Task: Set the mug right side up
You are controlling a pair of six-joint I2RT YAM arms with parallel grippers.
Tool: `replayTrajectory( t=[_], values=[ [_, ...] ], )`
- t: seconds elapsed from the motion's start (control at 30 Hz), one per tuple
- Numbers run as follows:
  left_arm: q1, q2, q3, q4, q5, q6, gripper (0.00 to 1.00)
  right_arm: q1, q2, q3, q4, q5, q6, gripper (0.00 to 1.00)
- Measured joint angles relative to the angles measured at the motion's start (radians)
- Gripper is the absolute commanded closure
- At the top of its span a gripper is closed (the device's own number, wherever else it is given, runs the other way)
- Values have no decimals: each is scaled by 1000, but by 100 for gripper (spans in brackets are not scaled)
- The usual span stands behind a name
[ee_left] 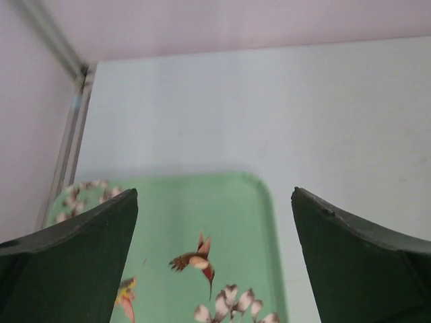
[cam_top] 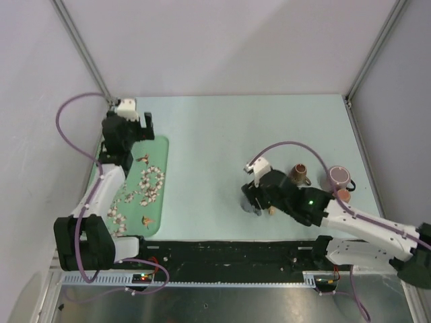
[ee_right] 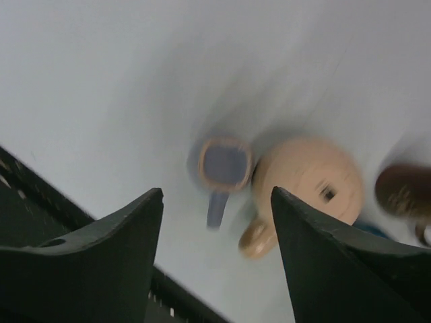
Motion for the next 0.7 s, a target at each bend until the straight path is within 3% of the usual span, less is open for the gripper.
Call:
replayTrajectory(
  t=[0.13,0.3,0.37,0.53,0.7],
  values=[
    [0,-3,242,-291,151,42,0,130,107,10,-195,76,149,35],
    [0,-11,342,-566,243,66,0,190,187,21,-314,146,344,39],
    [0,-11,357,-653,259,69,0,193,212,21,-326,164,390,45],
    [0,-11,362,-763,283,70,1,149,281,18,-296,178,420,54],
    [0,-11,367,-823,283,70,1,84,309,-7,-220,158,402,55]
  ],
)
